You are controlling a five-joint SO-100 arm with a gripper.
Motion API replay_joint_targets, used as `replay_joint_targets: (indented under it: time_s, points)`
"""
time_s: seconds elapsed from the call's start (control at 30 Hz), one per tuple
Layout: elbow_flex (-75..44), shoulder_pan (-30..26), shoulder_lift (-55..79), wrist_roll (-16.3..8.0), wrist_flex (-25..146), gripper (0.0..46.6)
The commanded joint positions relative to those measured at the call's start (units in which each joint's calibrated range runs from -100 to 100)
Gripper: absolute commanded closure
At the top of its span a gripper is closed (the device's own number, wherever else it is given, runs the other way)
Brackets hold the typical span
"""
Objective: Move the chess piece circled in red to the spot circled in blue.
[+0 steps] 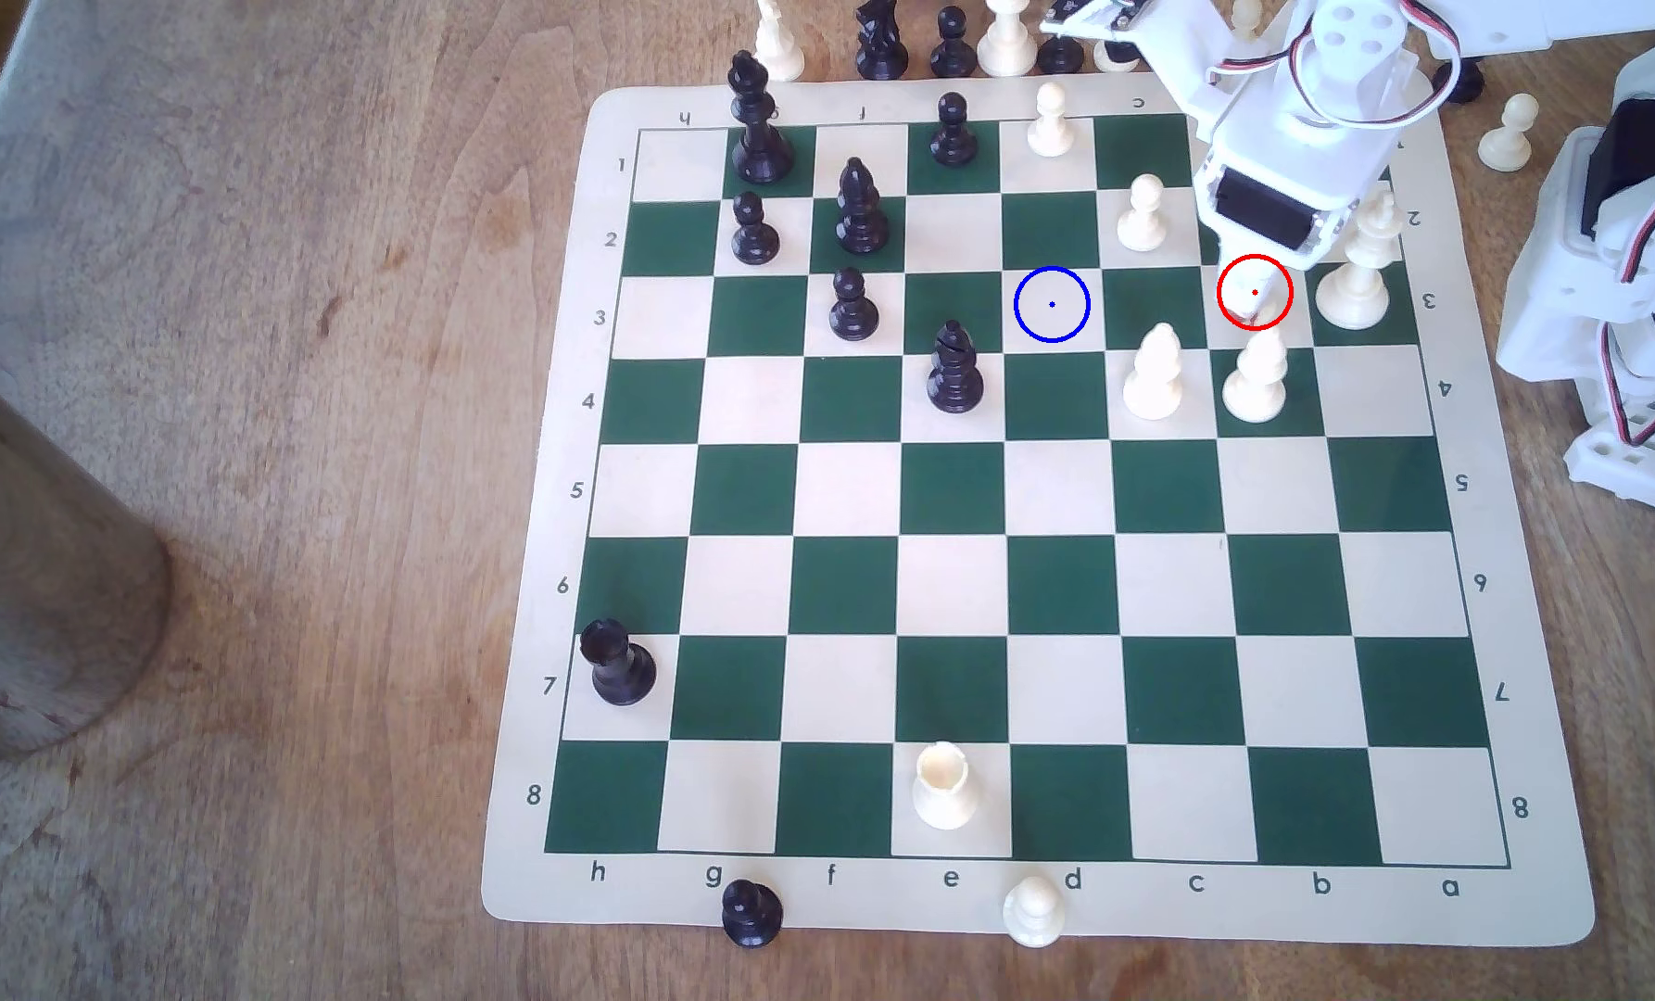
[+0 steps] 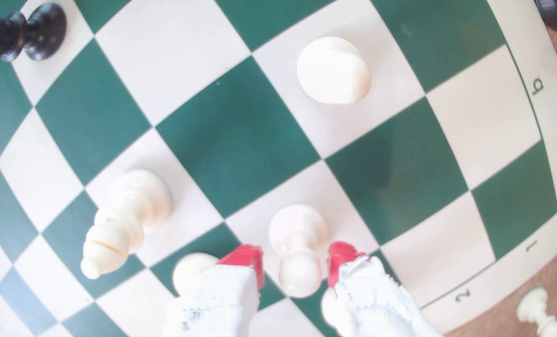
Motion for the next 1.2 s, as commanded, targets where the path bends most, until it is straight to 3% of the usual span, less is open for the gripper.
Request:
replay_joint_targets:
  time_s: [0.0,0.1,0.37,0.7,0.97,1.17]
  points:
    - [-0.66,-0.12,-0.82,0.20,-0.18,41.0]
    - [-0.66,-0.82,-0.99,0.24,-0.10,46.4]
    - [-0.94,-0.75,-2.86,0.20,0.72,46.4]
    - [-11.27,-0.51,-10.07,0.93,12.18,46.4]
    - [-31.13,-2.23,2.24,1.27,14.31,46.0]
    - [-39.10,-4.34,11.83,0.88,12.18,46.4]
